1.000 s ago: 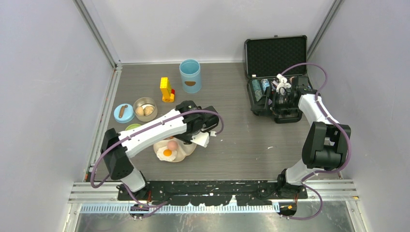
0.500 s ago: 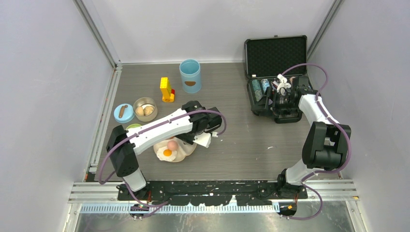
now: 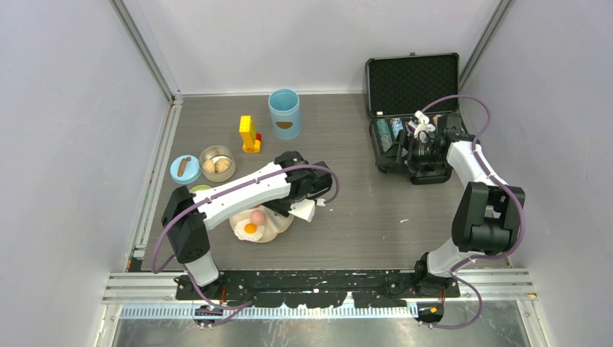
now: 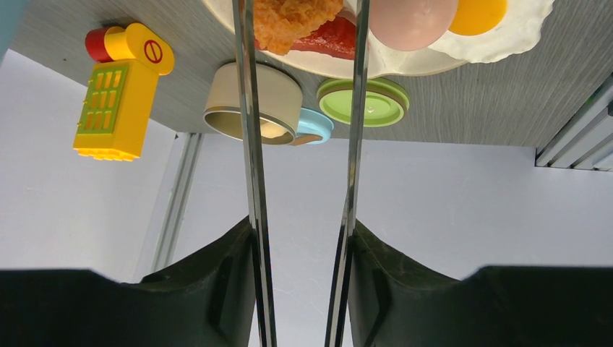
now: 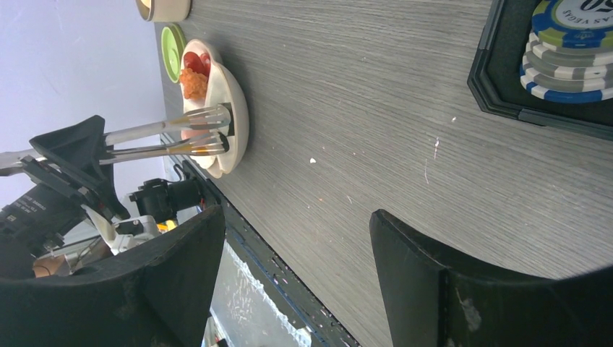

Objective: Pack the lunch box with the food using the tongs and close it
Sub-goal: Pick up the fake food from the plate.

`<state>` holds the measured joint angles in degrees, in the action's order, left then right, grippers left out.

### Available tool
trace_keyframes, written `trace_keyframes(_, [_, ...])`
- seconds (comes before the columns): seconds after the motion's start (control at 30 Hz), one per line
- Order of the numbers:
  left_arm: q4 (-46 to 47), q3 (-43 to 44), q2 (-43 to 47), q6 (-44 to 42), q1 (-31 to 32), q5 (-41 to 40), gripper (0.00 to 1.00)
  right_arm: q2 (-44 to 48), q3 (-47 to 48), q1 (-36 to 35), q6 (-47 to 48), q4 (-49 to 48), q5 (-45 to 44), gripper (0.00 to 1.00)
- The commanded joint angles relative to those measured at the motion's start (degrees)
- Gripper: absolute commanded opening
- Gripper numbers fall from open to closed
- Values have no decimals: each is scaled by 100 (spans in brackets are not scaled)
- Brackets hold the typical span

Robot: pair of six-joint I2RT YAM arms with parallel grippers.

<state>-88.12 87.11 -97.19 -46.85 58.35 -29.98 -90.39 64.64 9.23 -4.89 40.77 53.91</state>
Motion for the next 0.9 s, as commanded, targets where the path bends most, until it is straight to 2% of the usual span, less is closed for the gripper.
trace_keyframes(0.0, [-211, -94, -24, 3, -42, -52, 46, 250, -4, 44, -22, -105, 146, 78])
trace_keyframes(0.4, [-41, 6, -90, -8, -80, -87, 45, 252, -13, 56, -16, -105, 155, 78])
trace_keyframes(0.87, [1, 169, 91, -58, -245, -237, 32, 249, -17, 70, -13, -109, 172, 78])
